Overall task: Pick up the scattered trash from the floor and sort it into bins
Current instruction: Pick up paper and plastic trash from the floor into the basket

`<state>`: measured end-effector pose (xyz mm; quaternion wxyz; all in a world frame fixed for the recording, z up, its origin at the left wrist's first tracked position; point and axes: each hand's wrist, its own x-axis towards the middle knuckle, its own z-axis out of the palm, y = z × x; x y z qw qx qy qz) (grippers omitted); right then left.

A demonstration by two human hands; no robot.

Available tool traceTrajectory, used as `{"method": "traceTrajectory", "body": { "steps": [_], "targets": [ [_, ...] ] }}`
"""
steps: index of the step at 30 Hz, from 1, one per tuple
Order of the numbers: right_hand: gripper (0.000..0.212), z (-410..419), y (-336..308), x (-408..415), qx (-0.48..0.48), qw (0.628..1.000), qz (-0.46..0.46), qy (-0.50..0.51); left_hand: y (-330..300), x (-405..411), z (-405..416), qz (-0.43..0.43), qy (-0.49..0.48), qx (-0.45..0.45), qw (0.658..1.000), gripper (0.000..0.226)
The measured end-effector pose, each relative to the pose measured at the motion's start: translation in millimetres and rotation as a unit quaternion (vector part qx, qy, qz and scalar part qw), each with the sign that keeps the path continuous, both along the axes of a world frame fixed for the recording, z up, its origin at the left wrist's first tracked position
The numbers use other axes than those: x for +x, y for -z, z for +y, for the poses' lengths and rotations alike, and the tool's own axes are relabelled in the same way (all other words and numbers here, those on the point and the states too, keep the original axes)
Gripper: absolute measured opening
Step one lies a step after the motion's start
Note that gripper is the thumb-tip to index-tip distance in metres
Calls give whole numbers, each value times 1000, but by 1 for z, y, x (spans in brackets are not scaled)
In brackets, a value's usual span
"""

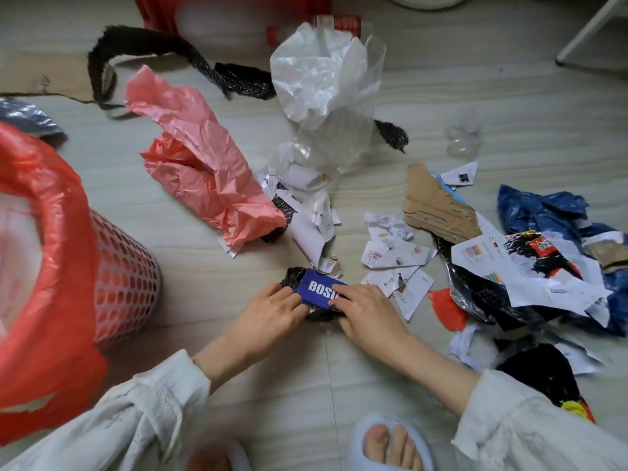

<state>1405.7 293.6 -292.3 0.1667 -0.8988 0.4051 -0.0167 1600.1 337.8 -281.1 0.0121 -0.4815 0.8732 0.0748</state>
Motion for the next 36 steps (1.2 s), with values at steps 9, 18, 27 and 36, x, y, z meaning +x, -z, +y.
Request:
{"method": "traceTrajectory", "body": {
  "steps": [9,18,27,36],
  "targets": [
    [76,14,7,12,-33,993,110,13,-3,14,31,7,-67,-13,998,15],
    [47,-8,5,25,-80,990,116,-25,-11,36,42,6,-156,7,988,25],
    [29,-27,-13,28,-134,989,59,3,-34,45,37,141,-265,1,954,27],
    [14,-52,-91,52,127,930,-212,273,-80,40,1,222,-288,-137,922,43]
  ]
}}
